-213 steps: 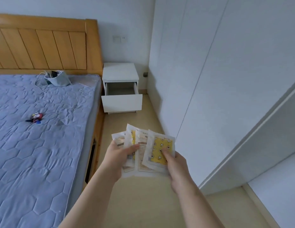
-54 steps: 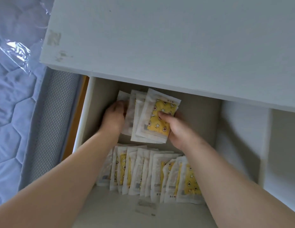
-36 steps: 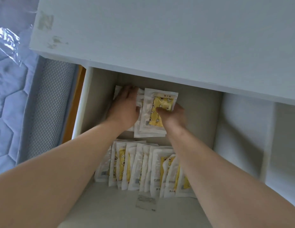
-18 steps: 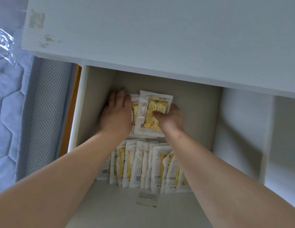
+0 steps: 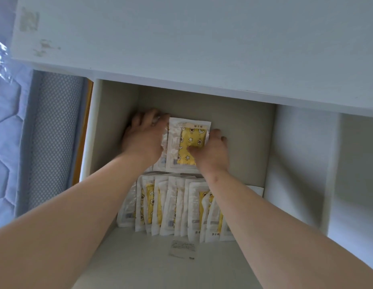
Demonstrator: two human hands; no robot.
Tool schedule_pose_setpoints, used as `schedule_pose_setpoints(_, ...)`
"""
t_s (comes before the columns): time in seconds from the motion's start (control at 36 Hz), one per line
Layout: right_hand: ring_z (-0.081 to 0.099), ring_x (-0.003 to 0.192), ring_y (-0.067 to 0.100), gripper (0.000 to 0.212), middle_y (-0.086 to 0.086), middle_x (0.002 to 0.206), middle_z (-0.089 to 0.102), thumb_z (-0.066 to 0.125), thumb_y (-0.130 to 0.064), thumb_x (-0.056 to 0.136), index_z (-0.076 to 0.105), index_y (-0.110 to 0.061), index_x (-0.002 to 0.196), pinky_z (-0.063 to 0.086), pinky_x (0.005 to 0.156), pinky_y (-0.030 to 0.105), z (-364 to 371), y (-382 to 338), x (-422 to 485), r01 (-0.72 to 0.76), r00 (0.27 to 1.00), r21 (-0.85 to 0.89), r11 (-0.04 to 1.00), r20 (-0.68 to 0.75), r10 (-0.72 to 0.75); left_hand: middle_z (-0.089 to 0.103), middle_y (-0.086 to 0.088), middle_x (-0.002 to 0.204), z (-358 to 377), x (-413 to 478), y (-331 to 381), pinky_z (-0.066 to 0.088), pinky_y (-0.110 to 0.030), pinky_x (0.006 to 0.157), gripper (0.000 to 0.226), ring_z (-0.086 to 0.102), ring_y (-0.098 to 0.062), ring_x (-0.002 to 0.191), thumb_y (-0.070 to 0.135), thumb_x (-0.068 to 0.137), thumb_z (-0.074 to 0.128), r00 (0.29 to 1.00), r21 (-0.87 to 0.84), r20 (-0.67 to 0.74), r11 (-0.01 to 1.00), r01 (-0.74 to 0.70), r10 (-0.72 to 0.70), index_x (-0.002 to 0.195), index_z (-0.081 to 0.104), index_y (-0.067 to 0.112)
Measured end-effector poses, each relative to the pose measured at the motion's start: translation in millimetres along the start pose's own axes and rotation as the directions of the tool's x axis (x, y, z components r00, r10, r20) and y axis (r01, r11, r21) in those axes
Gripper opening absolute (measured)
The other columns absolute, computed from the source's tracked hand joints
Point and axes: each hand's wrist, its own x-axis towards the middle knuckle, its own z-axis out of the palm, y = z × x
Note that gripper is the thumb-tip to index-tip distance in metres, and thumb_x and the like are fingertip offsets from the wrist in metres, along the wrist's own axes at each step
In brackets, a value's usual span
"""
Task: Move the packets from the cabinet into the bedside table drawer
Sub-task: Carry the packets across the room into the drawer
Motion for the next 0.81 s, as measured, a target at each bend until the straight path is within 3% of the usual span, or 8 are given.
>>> schedule_pose_setpoints(0.14,0.051,0.111,0.031,0.056,0.011,0.125,0.047,0.071,-0.016,0.08,0.04,-0.011,0.126,0.042,0.089,0.033,8.6,-2.3,-4.7,0.07,0.998,0.054,0.996,-0.001,-0.07,0.014,0.001,0.156,6.1,-1.4,-3.4,0.023,-0.038,0.113,0.079,0.009,-0.027,0.143,-0.001,0.086,0.051,1.0,-0.073,-0.018,0.997,0.017,-0.018,0.15,0.011,0.024)
schedule_pose_setpoints(0.39,0.045,0.116,0.029,0.06,0.009,0.13,0.04,0.071,-0.023,0.08,0.039,-0.015,0.13,0.04,0.085,0.03,9.8,-1.6,-6.5,0.084,0.996,0.011,0.996,0.002,-0.084,0.007,-0.002,0.158,8.8,-8.9,-2.3,0.014,-0.034,0.116,0.087,0.002,-0.027,0.145,-0.01,0.083,0.047,0.998,-0.189,-0.069,0.982,-0.009,-0.004,0.151,0.006,0.023)
schedule_pose_setpoints(0.67,0.042,0.121,0.032,0.066,0.012,0.135,0.037,0.072,-0.022,0.08,0.037,-0.011,0.135,0.037,0.095,0.032,-11.8,2.0,-24.6,0.091,0.992,0.006,0.996,0.085,-0.091,-0.002,0.004,0.158,-0.8,-31.0,15.9,0.033,-0.041,0.11,0.084,0.005,-0.025,0.145,-0.002,0.085,0.049,0.997,-0.212,-0.033,0.975,0.068,-0.076,0.15,0.006,0.028)
schedule_pose_setpoints(0.81,0.044,0.122,0.031,0.069,0.01,0.138,0.036,0.073,-0.028,0.079,0.038,-0.012,0.136,0.04,0.097,0.035,-26.1,-1.7,-40.5,0.064,0.994,0.007,0.998,0.083,-0.064,0.009,0.003,0.158,-9.7,-50.7,24.7,0.027,-0.045,0.113,0.077,0.008,-0.025,0.145,0.006,0.087,0.052,0.996,-0.27,-0.054,0.962,0.053,-0.07,0.15,0.013,0.027)
